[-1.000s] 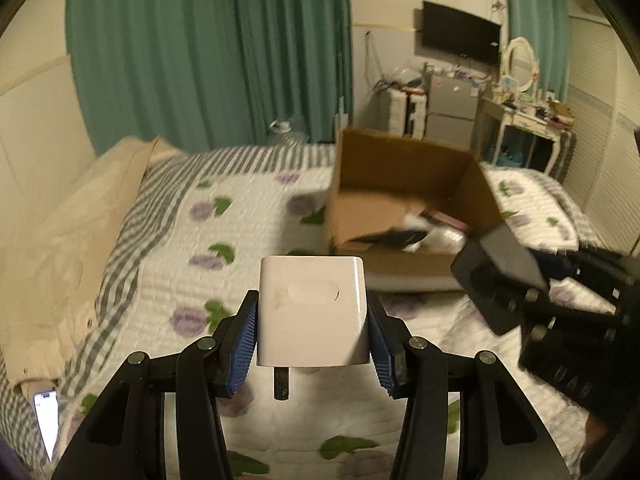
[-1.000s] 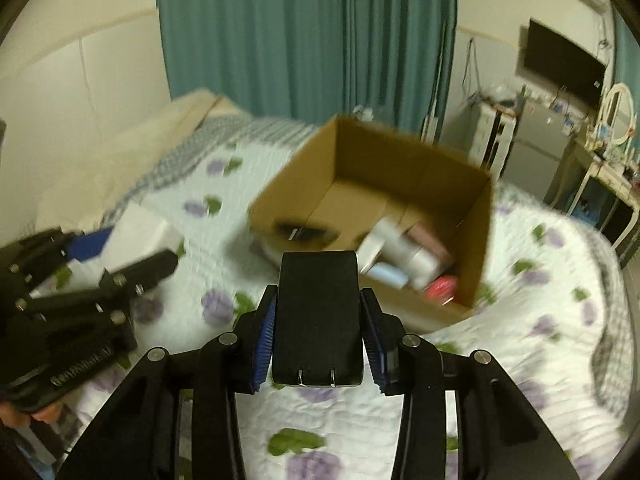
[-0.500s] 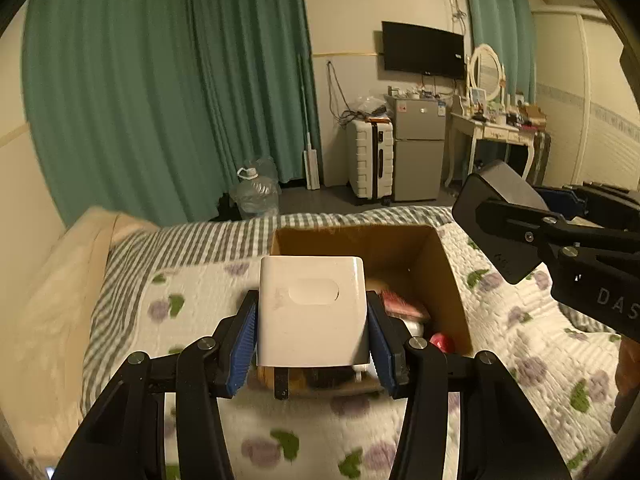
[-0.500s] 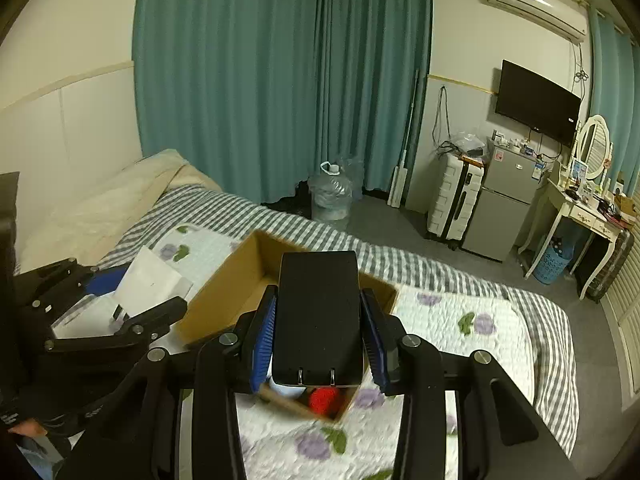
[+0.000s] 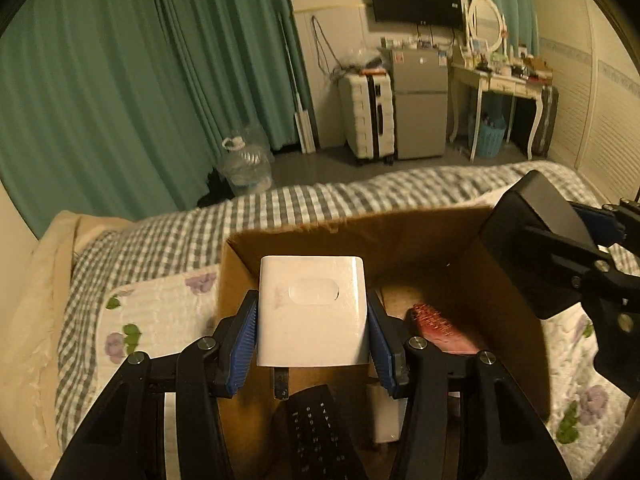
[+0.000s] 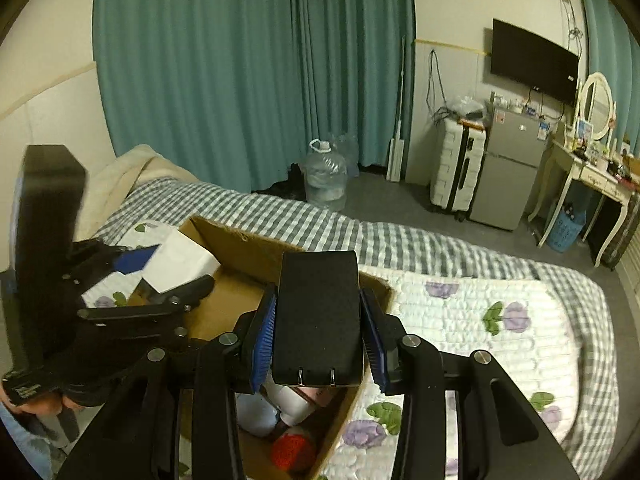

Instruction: Organize rigid objects

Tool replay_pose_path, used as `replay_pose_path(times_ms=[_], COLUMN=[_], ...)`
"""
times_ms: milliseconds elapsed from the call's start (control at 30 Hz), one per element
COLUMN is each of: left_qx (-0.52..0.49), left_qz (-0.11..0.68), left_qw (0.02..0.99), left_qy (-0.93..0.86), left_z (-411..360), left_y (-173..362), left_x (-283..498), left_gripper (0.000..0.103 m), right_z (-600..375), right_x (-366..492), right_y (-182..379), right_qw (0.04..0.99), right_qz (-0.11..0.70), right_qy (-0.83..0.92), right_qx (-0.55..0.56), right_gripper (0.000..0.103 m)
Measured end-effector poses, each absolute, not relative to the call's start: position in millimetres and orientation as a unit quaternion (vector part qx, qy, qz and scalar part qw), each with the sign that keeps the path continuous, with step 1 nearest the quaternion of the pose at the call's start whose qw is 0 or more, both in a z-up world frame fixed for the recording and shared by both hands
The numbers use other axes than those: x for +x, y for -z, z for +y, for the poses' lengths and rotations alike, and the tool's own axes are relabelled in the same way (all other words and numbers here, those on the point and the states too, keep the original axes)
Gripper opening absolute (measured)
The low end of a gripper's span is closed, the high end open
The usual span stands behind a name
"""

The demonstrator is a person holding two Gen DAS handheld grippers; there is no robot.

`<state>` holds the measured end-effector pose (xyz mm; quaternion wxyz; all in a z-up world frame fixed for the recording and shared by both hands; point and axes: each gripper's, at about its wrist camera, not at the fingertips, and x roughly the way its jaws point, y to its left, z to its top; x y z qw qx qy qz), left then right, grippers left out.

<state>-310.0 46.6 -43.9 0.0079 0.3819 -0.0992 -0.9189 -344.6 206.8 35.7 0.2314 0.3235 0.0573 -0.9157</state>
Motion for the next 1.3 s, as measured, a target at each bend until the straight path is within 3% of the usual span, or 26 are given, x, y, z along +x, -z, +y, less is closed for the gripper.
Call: replay_pose_path(times_ms=[200, 300, 667, 733, 767, 800, 1000, 1100, 1300], left_qx=[0.413, 0.393, 0.352, 0.344, 0.338, 0.332, 0.285, 0.248, 0.180], left_qz=[-0.091, -0.092, -0.092, -0.096, -0.098, -0.099, -0.093, -0.094, -0.079], left_qw=[-0.009, 0.007, 0.027, 0.032, 0.035, 0.037, 0.042, 0.042, 0.044], left_qy=[0.906, 0.915, 0.931, 0.933, 0.935, 0.937, 0.953, 0.963, 0.979], left_z=[43.1, 42.8, 31.0, 34.2, 35.1, 35.9, 39.4, 41.8, 35.7], left_y=[62.3, 57.2, 41.3, 36.4, 32.8, 28.0, -20.3, -52.7, -111.5], left_x=[-315.9, -314.0, -302.4, -299.4, -294.9, -289.5, -244.5, -214.9, -149.0], left_gripper=[0.054, 0.062, 0.063, 0.063, 0.063, 0.063, 0.063, 0.068, 0.075], right_z=[204.3, 205.4, 193.5, 190.0, 190.8, 193.2, 215.2, 225.4, 236.7], right_x=[-355.0, -360.0, -386.8, -385.7, -383.3, -378.2, -338.4, -306.5, -226.9], right_y=[-17.4, -10.8, 17.5, 19.9, 17.8, 12.2, -36.7, -69.3, -123.7], right_qw=[0.239, 0.239, 0.250, 0.244, 0.238, 0.231, 0.205, 0.187, 0.164], right_qz=[0.054, 0.050, 0.048, 0.052, 0.055, 0.055, 0.054, 0.059, 0.060], right_qy=[0.910, 0.909, 0.899, 0.901, 0.906, 0.911, 0.928, 0.937, 0.953], right_qx=[0.333, 0.338, 0.355, 0.354, 0.346, 0.337, 0.307, 0.289, 0.247], right_gripper=[0.039, 0.039, 0.040, 0.049, 0.063, 0.067, 0.067, 0.068, 0.082])
